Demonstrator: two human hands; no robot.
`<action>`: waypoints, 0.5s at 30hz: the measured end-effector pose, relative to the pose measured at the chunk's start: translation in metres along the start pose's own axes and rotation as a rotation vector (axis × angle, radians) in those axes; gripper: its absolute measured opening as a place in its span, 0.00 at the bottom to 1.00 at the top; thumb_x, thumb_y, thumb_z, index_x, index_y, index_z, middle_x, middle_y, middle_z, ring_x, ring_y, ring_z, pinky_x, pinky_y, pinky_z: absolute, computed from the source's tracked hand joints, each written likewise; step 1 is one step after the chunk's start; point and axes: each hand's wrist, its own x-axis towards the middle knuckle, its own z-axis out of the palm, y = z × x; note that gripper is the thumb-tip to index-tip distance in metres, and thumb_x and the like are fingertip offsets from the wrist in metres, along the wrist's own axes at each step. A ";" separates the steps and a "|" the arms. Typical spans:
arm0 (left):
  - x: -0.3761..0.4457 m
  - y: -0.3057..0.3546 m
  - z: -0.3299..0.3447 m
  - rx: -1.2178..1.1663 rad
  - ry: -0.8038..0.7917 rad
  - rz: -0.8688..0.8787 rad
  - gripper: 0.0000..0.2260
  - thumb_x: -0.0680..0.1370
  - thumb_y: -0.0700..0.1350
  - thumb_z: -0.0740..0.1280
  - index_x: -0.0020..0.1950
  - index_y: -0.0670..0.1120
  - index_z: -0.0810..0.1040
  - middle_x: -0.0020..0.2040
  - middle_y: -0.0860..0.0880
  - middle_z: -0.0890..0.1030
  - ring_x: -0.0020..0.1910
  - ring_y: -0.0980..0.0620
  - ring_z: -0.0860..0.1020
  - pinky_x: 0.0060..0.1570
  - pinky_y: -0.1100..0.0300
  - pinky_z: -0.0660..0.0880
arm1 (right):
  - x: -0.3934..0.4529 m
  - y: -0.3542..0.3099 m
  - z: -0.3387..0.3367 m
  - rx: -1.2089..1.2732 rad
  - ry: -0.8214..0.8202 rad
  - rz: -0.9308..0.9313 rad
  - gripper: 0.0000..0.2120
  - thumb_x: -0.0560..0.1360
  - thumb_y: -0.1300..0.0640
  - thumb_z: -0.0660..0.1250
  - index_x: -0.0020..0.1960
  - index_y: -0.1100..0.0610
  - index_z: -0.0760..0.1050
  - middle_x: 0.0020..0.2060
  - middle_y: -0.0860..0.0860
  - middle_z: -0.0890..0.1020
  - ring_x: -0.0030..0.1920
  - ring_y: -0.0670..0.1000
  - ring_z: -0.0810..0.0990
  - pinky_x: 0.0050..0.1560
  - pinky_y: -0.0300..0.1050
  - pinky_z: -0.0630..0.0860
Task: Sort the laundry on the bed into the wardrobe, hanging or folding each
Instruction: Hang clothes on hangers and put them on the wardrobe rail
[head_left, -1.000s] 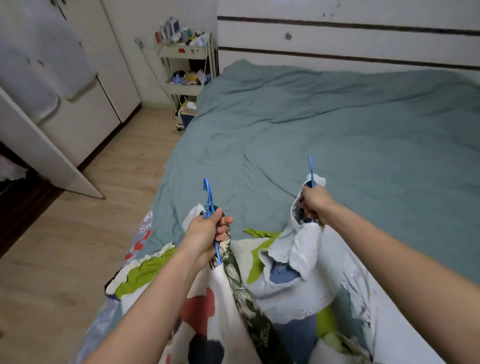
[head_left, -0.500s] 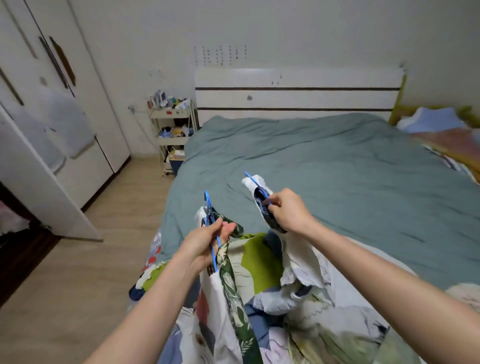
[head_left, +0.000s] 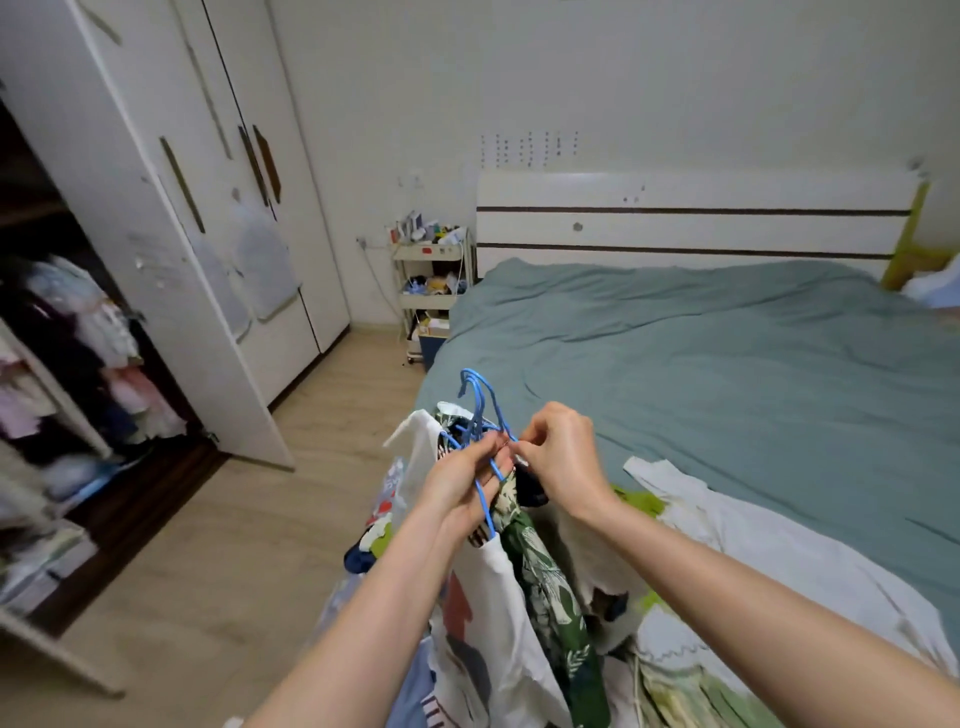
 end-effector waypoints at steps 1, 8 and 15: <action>0.002 -0.001 0.000 0.003 0.002 0.011 0.07 0.80 0.34 0.61 0.45 0.36 0.77 0.36 0.42 0.83 0.32 0.52 0.83 0.35 0.63 0.81 | -0.003 0.002 0.001 0.008 -0.008 -0.010 0.05 0.68 0.61 0.74 0.35 0.57 0.79 0.39 0.54 0.79 0.42 0.55 0.78 0.43 0.46 0.70; 0.010 0.001 0.008 -0.062 0.027 0.115 0.09 0.81 0.31 0.56 0.44 0.38 0.72 0.44 0.43 0.76 0.50 0.47 0.76 0.68 0.50 0.67 | -0.049 0.037 -0.003 -0.055 -0.396 0.087 0.41 0.61 0.36 0.74 0.68 0.51 0.66 0.63 0.50 0.74 0.64 0.53 0.72 0.62 0.49 0.70; 0.003 0.016 -0.002 -0.094 0.019 0.211 0.07 0.81 0.37 0.60 0.45 0.36 0.74 0.30 0.48 0.79 0.27 0.59 0.76 0.33 0.68 0.74 | -0.070 0.032 0.026 0.060 -0.482 0.096 0.28 0.67 0.57 0.69 0.65 0.55 0.66 0.57 0.54 0.79 0.57 0.58 0.76 0.52 0.45 0.73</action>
